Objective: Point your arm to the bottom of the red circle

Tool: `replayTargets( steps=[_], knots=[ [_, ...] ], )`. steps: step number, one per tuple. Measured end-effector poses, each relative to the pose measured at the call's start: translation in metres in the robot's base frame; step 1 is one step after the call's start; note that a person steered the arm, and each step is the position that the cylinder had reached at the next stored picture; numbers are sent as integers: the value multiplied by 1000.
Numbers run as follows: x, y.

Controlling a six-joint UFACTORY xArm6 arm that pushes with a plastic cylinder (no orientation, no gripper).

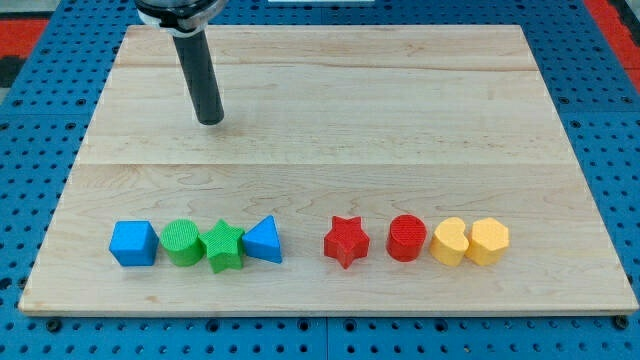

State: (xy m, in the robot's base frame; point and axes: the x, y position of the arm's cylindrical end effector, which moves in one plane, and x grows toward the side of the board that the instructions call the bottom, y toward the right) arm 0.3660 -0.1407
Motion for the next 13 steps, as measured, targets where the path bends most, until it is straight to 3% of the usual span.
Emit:
replayTargets(
  steps=[6, 8, 12, 13],
  knots=[
    [7, 0],
    [29, 72],
    [28, 98],
    [20, 149]
  ],
)
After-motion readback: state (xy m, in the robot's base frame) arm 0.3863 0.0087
